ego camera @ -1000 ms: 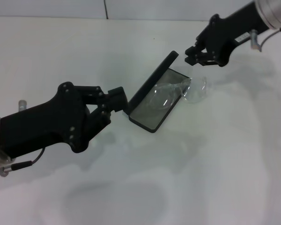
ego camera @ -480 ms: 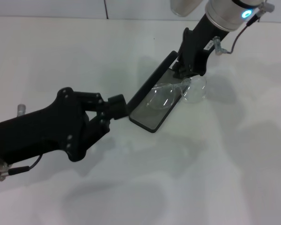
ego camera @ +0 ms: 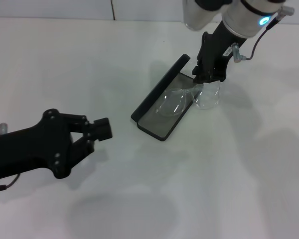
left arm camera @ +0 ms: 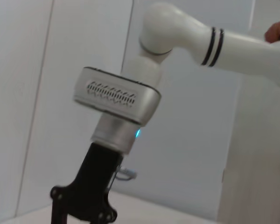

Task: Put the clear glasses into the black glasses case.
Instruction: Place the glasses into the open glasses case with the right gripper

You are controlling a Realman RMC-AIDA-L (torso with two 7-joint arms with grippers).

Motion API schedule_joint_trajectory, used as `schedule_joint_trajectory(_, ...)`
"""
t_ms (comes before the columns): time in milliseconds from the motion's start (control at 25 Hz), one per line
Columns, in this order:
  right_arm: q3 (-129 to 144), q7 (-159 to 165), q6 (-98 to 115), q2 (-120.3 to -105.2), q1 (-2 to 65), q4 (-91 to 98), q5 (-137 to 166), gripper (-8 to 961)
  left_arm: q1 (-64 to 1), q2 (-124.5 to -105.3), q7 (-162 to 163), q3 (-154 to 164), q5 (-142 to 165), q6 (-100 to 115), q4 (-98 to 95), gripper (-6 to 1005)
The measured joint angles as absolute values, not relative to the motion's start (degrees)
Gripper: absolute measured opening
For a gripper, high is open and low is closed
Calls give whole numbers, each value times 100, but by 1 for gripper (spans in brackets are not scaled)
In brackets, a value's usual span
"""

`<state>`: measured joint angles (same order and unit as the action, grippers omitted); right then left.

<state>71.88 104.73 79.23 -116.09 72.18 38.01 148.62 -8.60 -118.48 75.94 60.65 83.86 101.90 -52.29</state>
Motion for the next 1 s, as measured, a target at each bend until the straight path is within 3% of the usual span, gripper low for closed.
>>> schedule_joint_trajectory(640,8897,10634,6800,-11619,6815,3828,14134,271,-943,-11918,7574,5853,8647,10167,-5237,61)
schedule_joint_trajectory(1000,9121,10597,6540,-11619,6755,3798,13895,286,-964,-11930,7572,5853,8649,10151,-5238,61)
